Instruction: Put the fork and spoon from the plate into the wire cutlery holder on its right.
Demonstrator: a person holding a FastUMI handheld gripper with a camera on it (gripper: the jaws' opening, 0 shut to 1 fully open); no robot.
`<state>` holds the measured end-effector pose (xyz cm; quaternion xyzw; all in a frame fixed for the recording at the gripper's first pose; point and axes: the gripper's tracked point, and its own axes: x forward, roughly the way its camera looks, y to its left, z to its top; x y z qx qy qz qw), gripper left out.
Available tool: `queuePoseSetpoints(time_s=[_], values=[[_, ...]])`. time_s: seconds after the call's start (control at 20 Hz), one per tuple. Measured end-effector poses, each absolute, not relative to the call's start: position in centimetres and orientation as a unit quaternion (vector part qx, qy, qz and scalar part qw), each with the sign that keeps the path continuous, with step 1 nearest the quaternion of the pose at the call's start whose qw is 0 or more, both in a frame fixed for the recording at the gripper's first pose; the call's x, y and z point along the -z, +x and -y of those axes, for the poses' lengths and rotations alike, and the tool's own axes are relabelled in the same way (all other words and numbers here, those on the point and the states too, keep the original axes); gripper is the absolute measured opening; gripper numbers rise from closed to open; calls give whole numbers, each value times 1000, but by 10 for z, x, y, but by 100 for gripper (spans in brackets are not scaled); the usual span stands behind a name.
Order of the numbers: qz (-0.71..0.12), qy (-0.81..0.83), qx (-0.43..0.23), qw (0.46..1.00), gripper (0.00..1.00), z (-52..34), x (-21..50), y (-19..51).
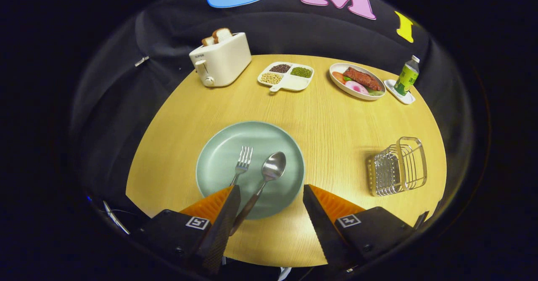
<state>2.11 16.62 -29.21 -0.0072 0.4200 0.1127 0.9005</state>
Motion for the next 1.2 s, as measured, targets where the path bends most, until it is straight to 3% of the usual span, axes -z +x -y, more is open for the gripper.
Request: queuePoseSetpoints(time_s=[0.5, 0.65, 0.8, 0.95, 1.05, 1.2], values=[[-510, -1, -108, 854, 72, -187, 344, 19], [-544, 2, -116, 831, 56, -193, 357, 14], [-562, -3, -111, 820, 50, -192, 366, 14], [-568, -3, -108, 816, 26, -186, 363, 22], [-582, 33, -147, 799, 14, -200, 367, 15], [-580, 38, -160, 798, 9, -191, 366, 17]])
